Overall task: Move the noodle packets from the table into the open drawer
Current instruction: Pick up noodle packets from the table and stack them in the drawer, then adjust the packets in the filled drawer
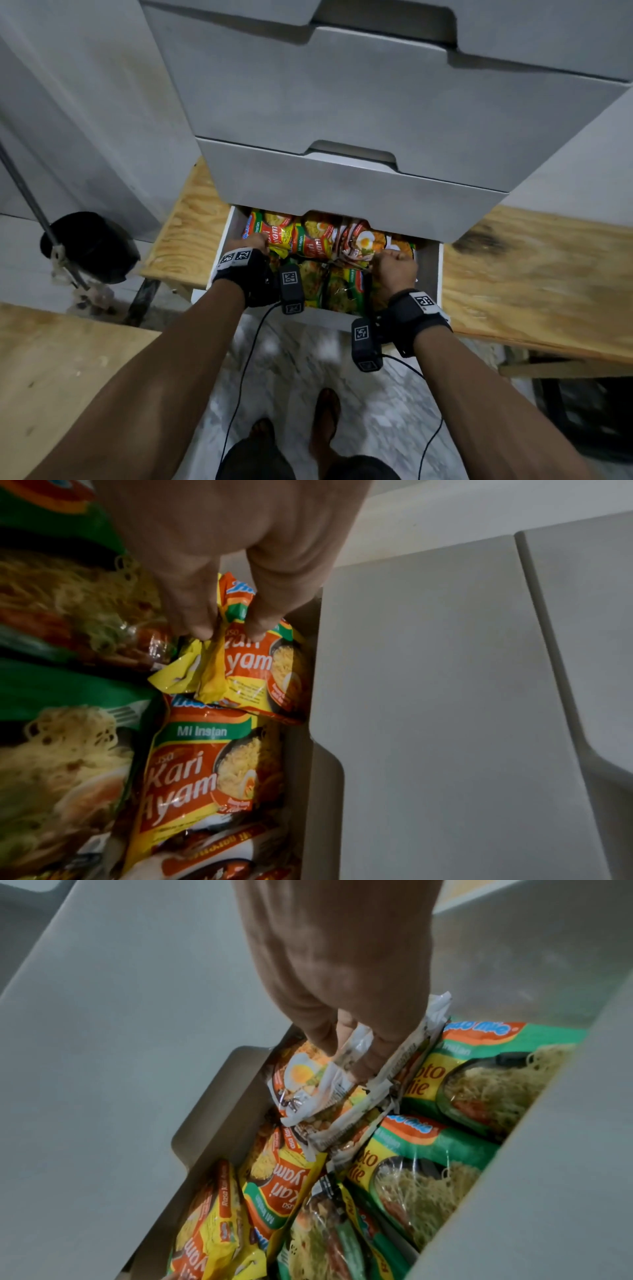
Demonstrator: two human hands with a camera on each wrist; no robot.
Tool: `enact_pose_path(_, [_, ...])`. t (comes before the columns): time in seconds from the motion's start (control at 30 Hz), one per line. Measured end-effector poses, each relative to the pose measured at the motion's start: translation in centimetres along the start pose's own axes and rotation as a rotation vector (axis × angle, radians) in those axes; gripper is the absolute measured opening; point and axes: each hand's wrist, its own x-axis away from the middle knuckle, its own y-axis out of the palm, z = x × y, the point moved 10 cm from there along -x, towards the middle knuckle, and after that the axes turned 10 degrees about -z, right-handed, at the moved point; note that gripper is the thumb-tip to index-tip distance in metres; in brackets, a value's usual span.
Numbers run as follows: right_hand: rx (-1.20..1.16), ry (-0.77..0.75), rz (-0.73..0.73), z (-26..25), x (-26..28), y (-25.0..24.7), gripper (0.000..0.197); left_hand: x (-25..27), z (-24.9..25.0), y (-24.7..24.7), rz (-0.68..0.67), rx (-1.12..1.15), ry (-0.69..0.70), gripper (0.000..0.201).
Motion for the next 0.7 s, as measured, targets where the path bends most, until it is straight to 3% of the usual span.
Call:
enact_pose_path(0.07, [-0.031,0.036,0.000,0.3,0.4,0.0,0.023,-3.5,-0.2,-0.3,-0.037,-0.066,0.015,0.066])
enact_pose_path(0.13, [-0.048,0.073,-0.020,0.4,1.2,0.1,0.037,-2.4,0.4,0.0,-0.051,0.010,0.037,0.057])
enact_pose_path(0.17, [-0.050,0.076,-0.029,0.3,1.5,0.1,0.039,0.2,0.9,0.2,-0.072,0.021,0.030,0.042])
enact_pose_path(0.23, [-0.051,0.074,-0.027,0.2,2.3,0.1,0.040,11.0,3.4,0.2,-0.049,0.037,0.059,0.028])
enact_pose_path(0.37, [0.116,-0.032,0.061,-1.3,4.2,-0.1,0.039,17.9,5.0,-1.0,-0.040,0.019,0.155,0.028])
enact_pose_path(0.5, [0.233,-0.181,0.075,-3.3,6.7,0.6,0.032,23.0,5.3,-2.8,-0.137,0.030,0.279,0.048])
enact_pose_path(0.6, [0.381,-0.333,-0.082,-4.5,9.0,3.3,0.022,26.6,2.7,-5.4,-0.286,-0.139,0.401,0.041])
enact_pose_path(0.7, [0.765,-0.559,-0.329,-4.6,12.5,7.4,0.023,28.9,-2.1,-8.4,-0.429,-0.517,0.519,0.039])
